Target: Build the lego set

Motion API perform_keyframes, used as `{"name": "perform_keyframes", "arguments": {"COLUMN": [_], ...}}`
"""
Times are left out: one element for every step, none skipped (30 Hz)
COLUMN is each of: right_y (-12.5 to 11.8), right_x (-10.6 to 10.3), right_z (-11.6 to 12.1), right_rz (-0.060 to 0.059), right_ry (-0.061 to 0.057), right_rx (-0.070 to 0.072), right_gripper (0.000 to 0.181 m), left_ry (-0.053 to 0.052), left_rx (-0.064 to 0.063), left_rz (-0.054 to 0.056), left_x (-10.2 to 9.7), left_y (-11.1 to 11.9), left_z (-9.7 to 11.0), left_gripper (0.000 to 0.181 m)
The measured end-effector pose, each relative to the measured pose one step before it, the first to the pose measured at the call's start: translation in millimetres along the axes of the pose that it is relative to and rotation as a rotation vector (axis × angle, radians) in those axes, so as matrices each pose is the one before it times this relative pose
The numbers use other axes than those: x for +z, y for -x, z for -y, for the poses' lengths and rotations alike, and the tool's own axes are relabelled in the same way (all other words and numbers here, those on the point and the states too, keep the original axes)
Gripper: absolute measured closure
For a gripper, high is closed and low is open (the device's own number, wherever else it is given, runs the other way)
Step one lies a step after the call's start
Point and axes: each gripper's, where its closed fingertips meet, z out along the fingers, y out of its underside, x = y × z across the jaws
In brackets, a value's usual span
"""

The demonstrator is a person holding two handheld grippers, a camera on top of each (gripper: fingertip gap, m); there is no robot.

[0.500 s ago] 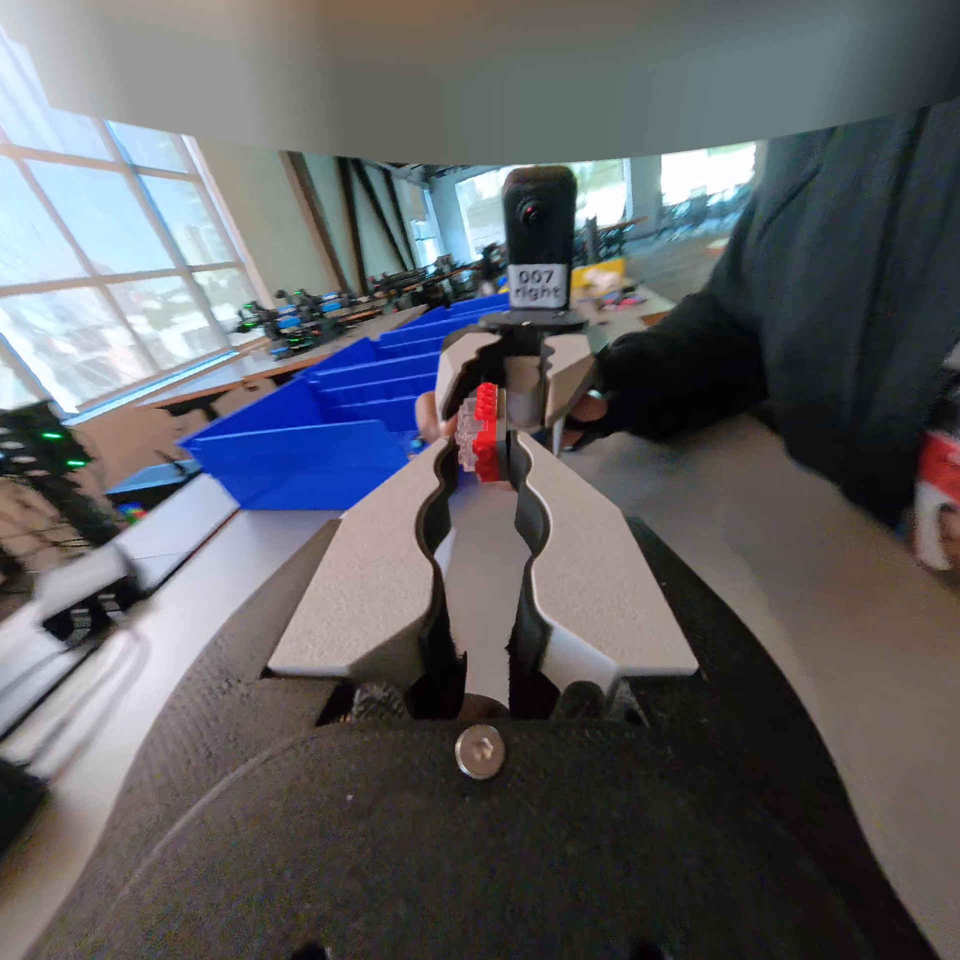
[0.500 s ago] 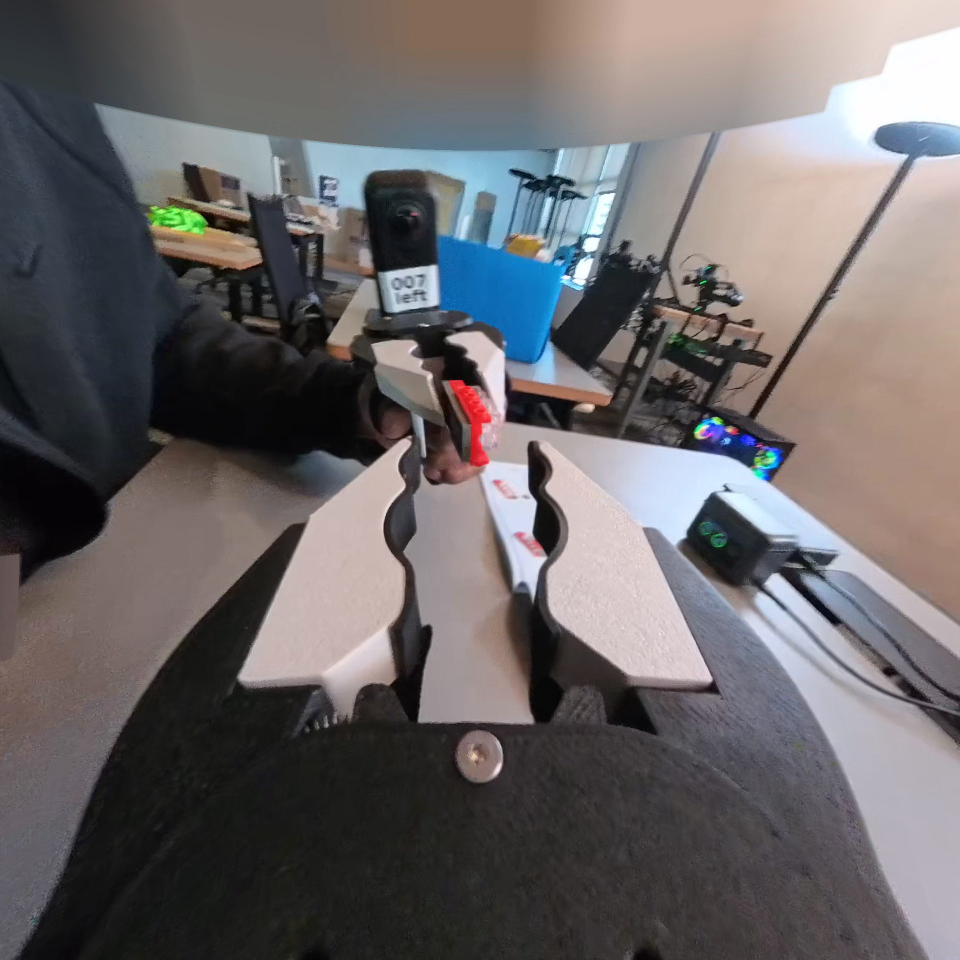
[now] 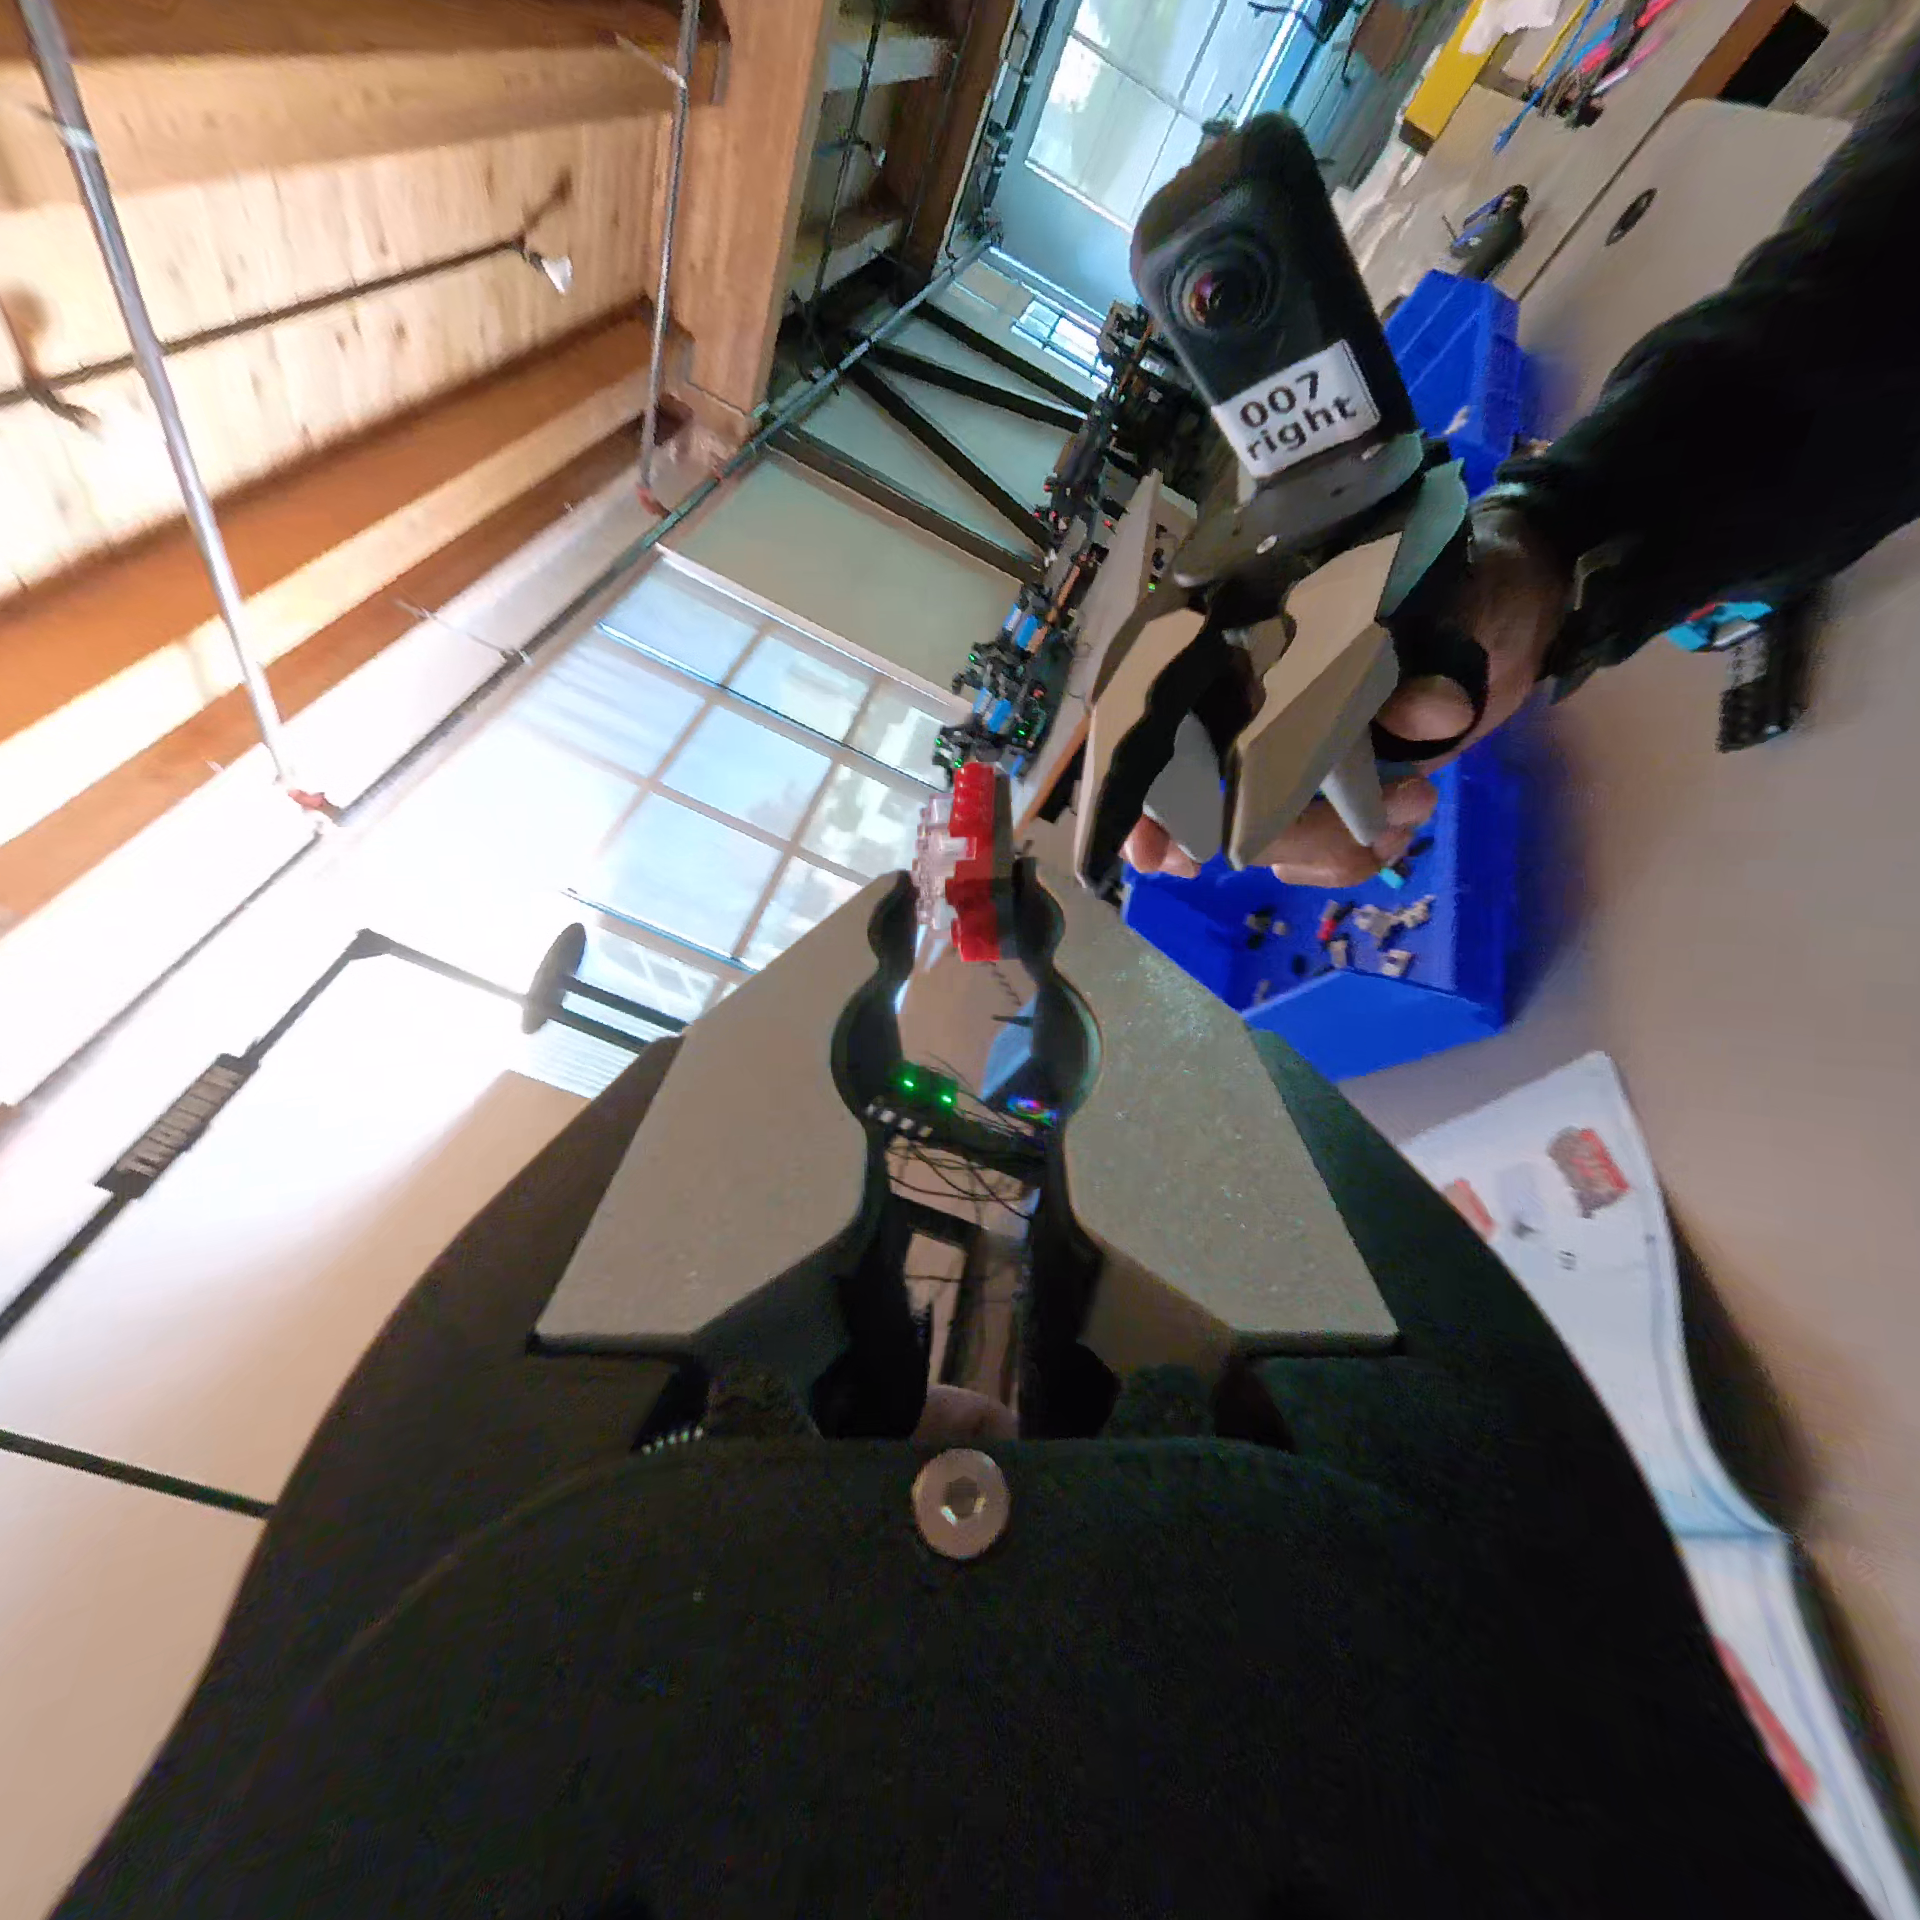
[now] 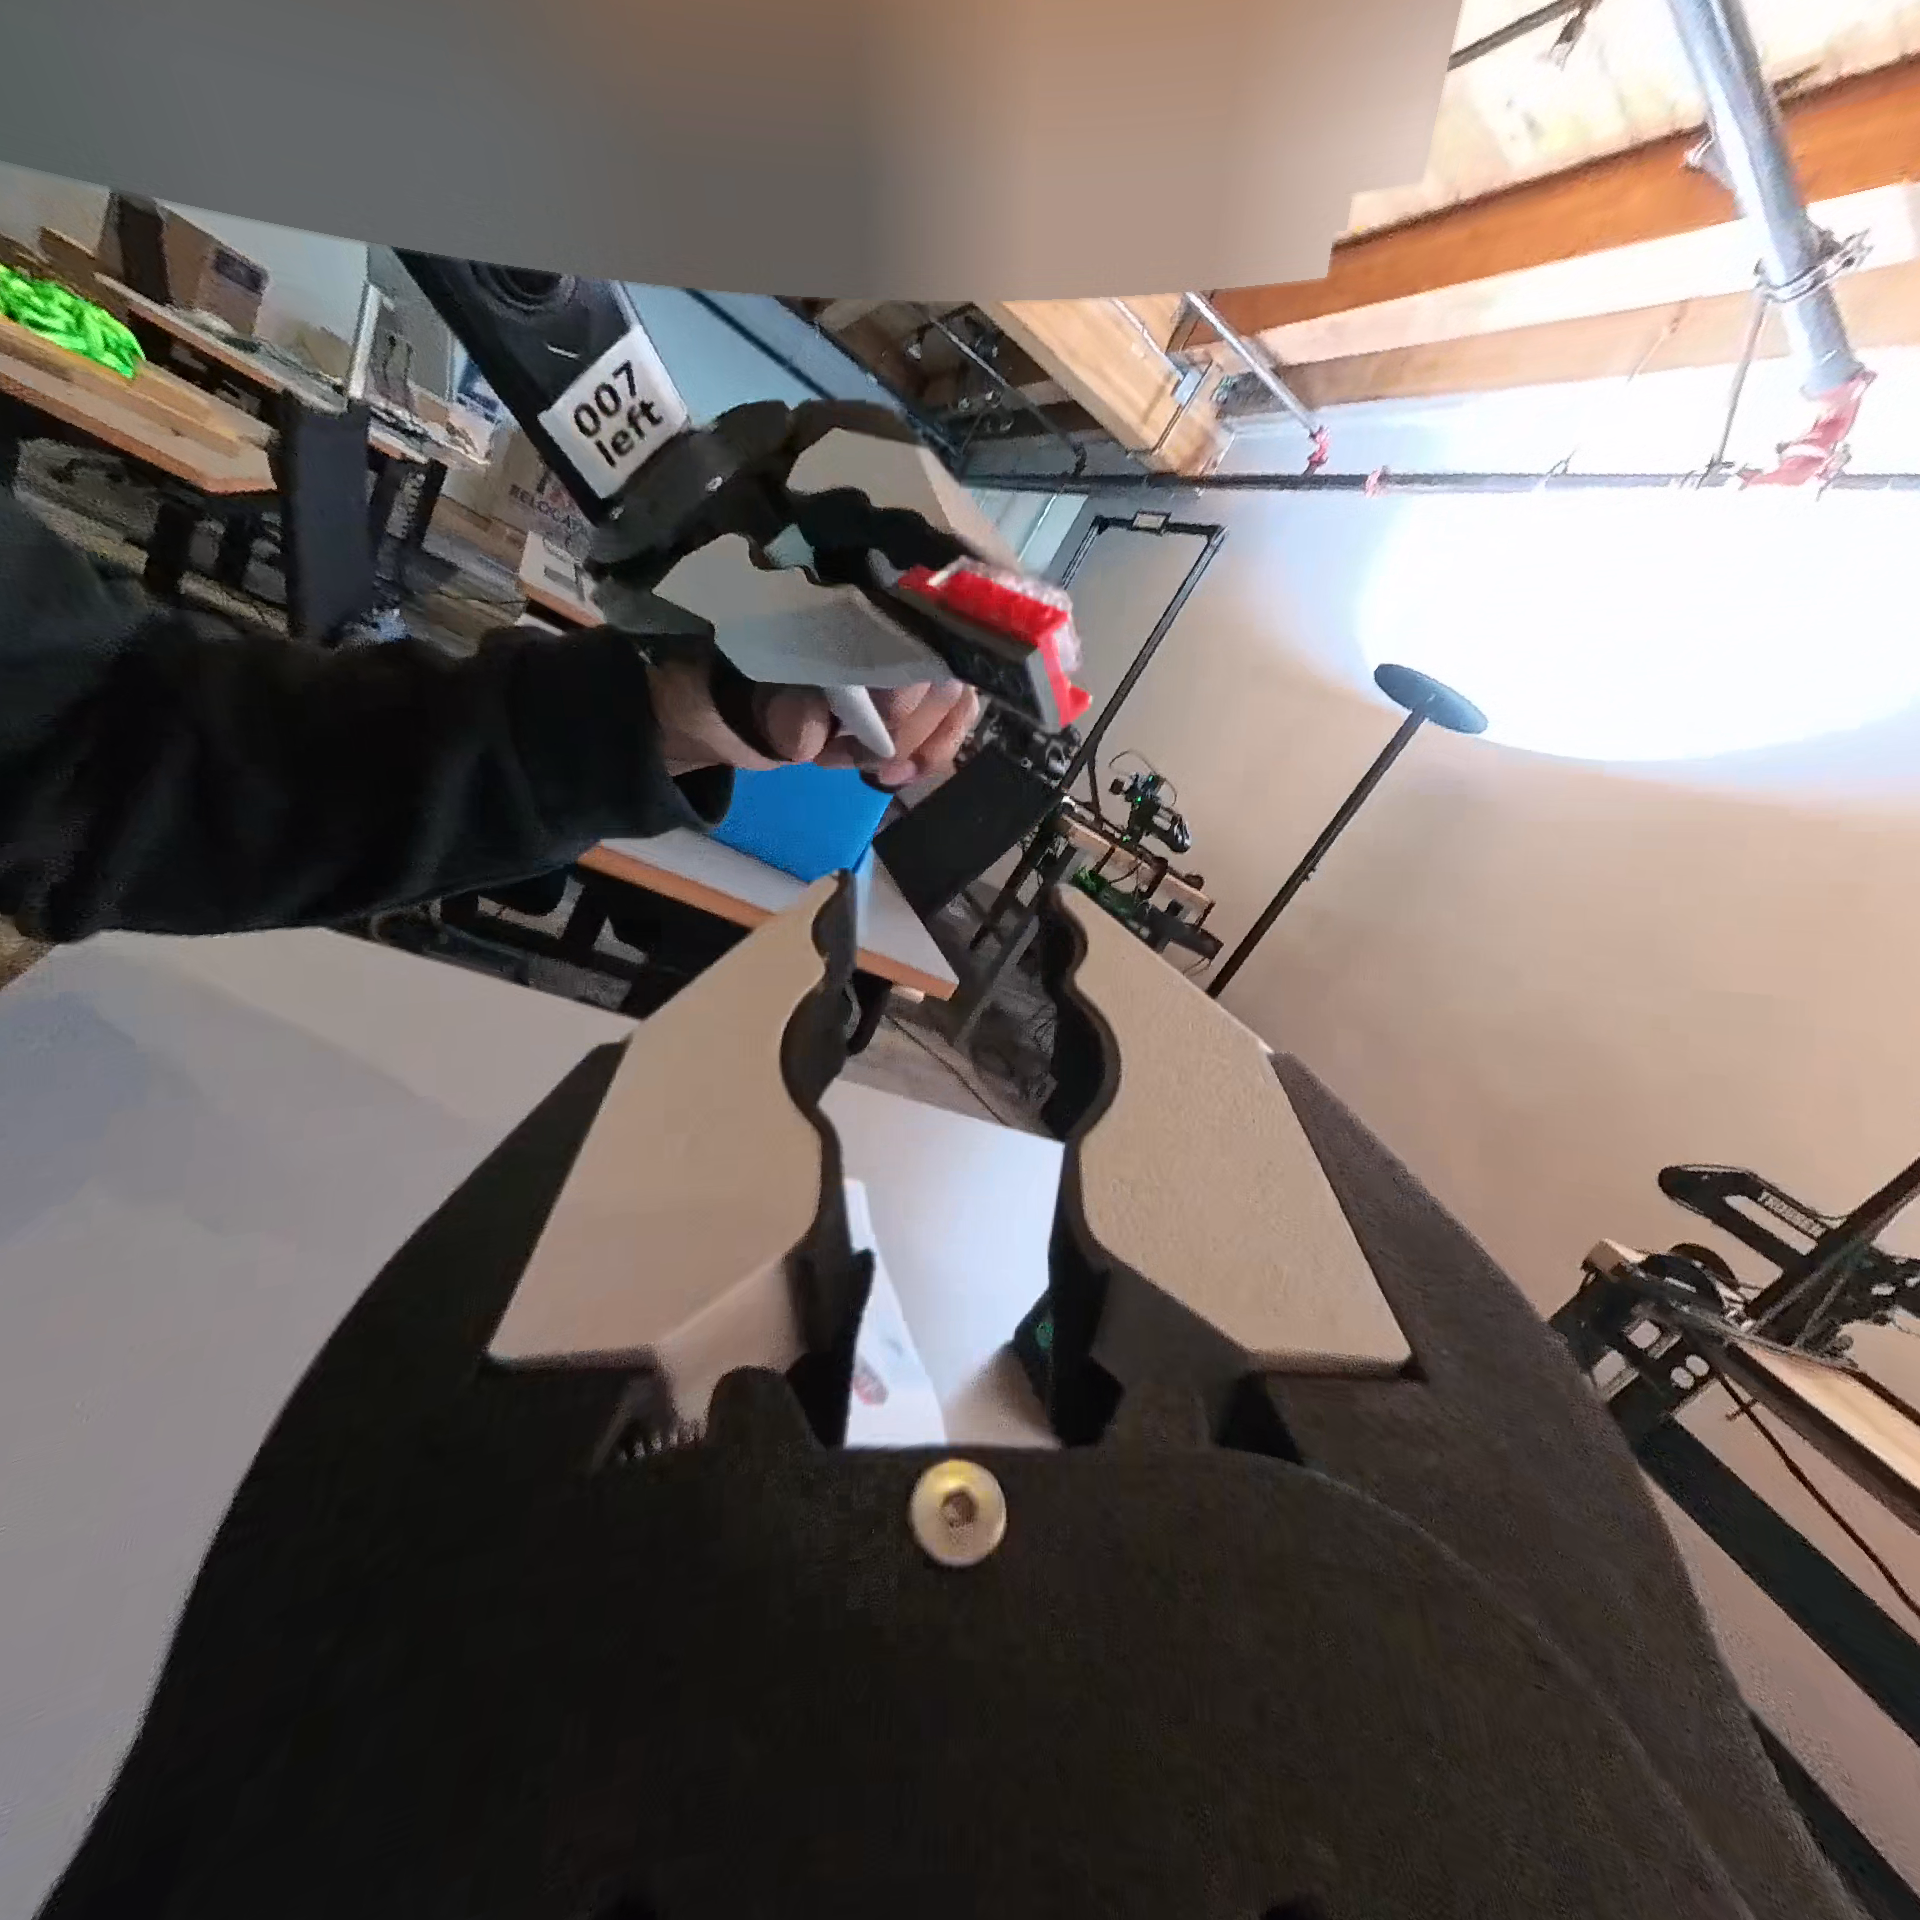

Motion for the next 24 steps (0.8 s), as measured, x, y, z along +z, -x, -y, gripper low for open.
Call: {"name": "perform_keyframes", "arguments": {"right_y": [-1.86, -2.45, -2.48, -1.43, -0.81, -0.77, -0.73, -0.65, -0.94, -1.37, -1.57, -1.73, -1.54, -1.5, -1.07, -1.24, -0.84, -0.05, 0.45, 1.29, 1.93, 2.35, 2.61, 3.19], "right_x": [1.14, 1.03, 0.96, 0.96, 0.82, 0.82, 0.76, 0.74, 0.54, 0.55, 0.53, 0.71, 0.5, 0.47, 0.52, 0.58, 0.73, 0.75, 0.74, 0.63, 0.56, 0.31, 0.07, -0.34], "right_z": [5.14, 4.48, 4.19, 4.32, 4.44, 4.24, 4.2, 3.99, 3.73, 3.42, 2.93, 2.5, 2.61, 2.74, 2.3, 2.0, 1.41, 1.33, 1.07, 0.98, 0.4, 0.18, 0.15, 0.16], "right_rz": [-0.0024, -0.0087, -0.0103, -0.0051, -0.0028, -0.0032, -0.0025, -0.0009, -0.0007, -0.0019, -0.0021, -0.0021, -0.0032, -0.0026, -0.0015, -0.0042, -0.0029, 0.0005, 0.0032, 0.0082, 0.014, 0.0162, 0.0173, 0.0206], "right_ry": [-0.0072, -0.005, -0.0052, -0.0071, -0.0087, -0.0091, -0.0105, -0.0104, -0.0105, -0.0106, -0.0083, -0.0064, -0.0081, -0.0084, -0.0052, -0.0027, -0.0002, -0.0006, -0.0022, -0.0043, -0.0042, -0.0059, -0.0068, -0.0074], "right_rx": [-0.0015, -0.0033, -0.001, -0.0006, -0.0032, -0.0063, -0.0061, -0.0035, -0.0028, -0.0018, 0.0011, 0.0027, 0.0023, 0.0057, 0.0071, 0.0041, 0.0011, -0.0025, -0.0058, -0.0066, -0.0074, -0.0089, -0.0094, -0.0077], "right_gripper": [0.147, 0.148, 0.149, 0.149, 0.15, 0.15, 0.151, 0.151, 0.151, 0.151, 0.152, 0.152, 0.152, 0.152, 0.152, 0.152, 0.152, 0.152, 0.152, 0.152, 0.151, 0.151, 0.151, 0.151], "left_ry": [-0.012, -0.0136, -0.016, -0.0167, -0.0164, -0.0135, -0.0103, -0.0089, -0.0067, -0.0058, -0.0042, -0.0004, 0.0021, 0.0033, 0.0036, 0.0046, 0.0041, 0.0039, 0.0024, -0.0008, -0.0042, -0.0049, -0.0057, -0.007], "left_rx": [0.018, 0.0129, 0.0083, 0.0035, 0.0044, 0.0057, 0.0067, 0.0063, 0.0045, 0.0034, 0.0047, 0.0063, 0.0055, 0.0043, 0.0032, 0.0007, -0.0013, -0.0027, -0.0081, -0.0135, -0.0162, -0.0208, -0.0242, -0.0243], "left_rz": [0.0117, 0.0125, 0.0095, 0.0074, 0.0066, 0.0067, 0.005, 0.0051, 0.0032, 0.0005, -0.0009, 0.0009, -0.0001, 0.002, -0.0019, -0.003, -0.0033, -0.0037, -0.009, -0.0122, -0.0155, -0.0195, -0.0236, -0.0242], "left_x": [0.15, -0.02, -0.07, 0.08, 0.13, 0.3, 0.25, 0.34, 0.37, 0.36, 0.22, 0.31, 0.12, 0.08, -0.17, -0.15, -0.35, -0.27, -0.21, -0.1, 0.1, 0.25, 0.14, 0.22], "left_y": [7.15, 6.88, 5.98, 5.3, 4.6, 4.2, 3.58, 3.32, 2.75, 1.92, 1.09, 0.73, -0.01, -0.56, -1.72, -2.56, -2.88, -3.24, -4.03, -4.38, -4.6, -4.7, -5.0, -5.0], "left_z": [6.23, 5.75, 5.36, 4.87, 4.34, 3.74, 3.01, 2.81, 2.32, 2.05, 1.76, 0.96, 0.32, -0.11, -0.66, -1.27, -1.57, -1.93, -2.03, -1.64, -1.35, -1.29, -1.19, -0.88], "left_gripper": [0.162, 0.162, 0.162, 0.162, 0.162, 0.162, 0.162, 0.162, 0.162, 0.162, 0.162, 0.162, 0.162, 0.162, 0.163, 0.163, 0.163, 0.162, 0.162, 0.162, 0.162, 0.162, 0.162, 0.162]}}
